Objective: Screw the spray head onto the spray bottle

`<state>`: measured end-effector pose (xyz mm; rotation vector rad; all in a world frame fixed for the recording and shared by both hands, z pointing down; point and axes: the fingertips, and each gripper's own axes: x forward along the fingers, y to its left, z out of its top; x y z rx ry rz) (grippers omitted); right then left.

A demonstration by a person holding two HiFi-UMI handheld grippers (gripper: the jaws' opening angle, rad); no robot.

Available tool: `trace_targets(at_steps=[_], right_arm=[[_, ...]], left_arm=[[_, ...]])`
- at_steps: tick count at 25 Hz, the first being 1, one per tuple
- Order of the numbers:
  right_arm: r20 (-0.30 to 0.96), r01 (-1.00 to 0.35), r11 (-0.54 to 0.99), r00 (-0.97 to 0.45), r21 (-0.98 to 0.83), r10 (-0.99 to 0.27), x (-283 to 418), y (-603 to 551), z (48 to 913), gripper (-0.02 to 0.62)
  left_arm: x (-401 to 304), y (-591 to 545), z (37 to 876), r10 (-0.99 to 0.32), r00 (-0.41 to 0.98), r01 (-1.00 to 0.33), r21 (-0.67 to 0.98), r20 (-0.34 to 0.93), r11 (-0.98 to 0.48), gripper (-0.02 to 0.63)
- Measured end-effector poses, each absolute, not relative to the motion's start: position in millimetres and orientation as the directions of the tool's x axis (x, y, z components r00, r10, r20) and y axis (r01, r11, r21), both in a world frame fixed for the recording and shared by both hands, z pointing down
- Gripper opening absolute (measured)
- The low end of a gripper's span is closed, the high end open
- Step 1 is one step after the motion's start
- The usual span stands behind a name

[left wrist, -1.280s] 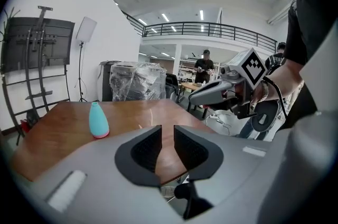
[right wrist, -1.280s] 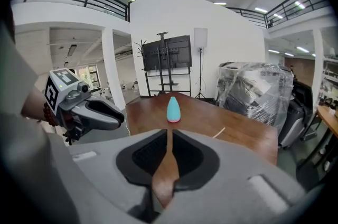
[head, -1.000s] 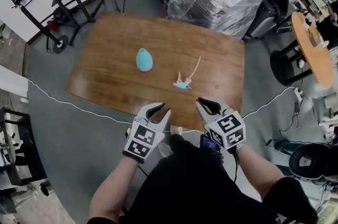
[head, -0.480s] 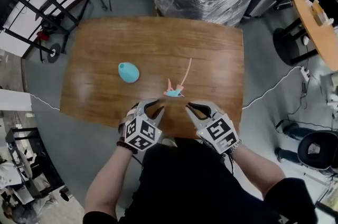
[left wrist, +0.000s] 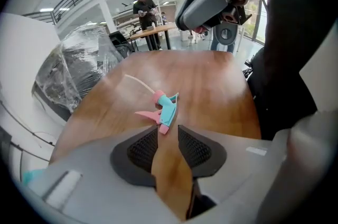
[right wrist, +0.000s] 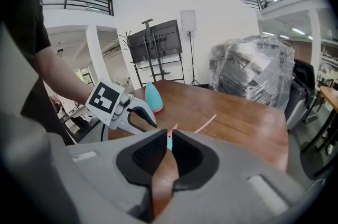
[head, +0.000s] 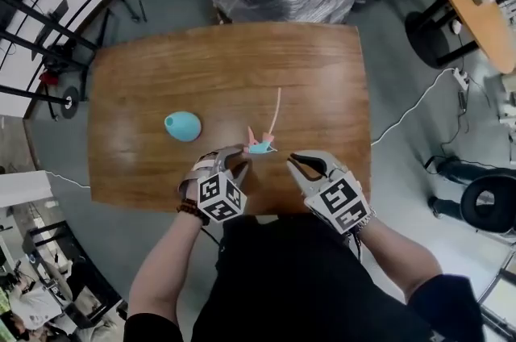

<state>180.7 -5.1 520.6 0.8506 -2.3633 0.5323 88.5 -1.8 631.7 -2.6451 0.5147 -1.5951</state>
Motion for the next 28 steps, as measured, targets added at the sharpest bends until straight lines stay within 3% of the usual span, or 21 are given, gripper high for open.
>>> trace_targets(at_steps=[12, 23, 28], right_arm=[[0.669, -0.795, 0.593, -0.509, -0.125, -0.542, 158, -2, 517, 0.020], [0.686, -0.837, 0.537, -0.451, -0.104, -0.571, 149, -1, 512, 0.020], [0.687, -0.835, 0.544, -0.447, -0.090, -0.573, 145, 1, 509, 0.020]], left_arm=[[92, -12, 657, -0.133, 0.493, -0.001, -0.152, 0.860, -0.988, 0.130], [100, -10, 666, -0.062, 0.526, 0.053, -0.106, 0.848, -0.993, 0.124], [104, -10, 666, -0.068, 0.533, 0.053, -0.113, 0.844, -0.992, 0.083]])
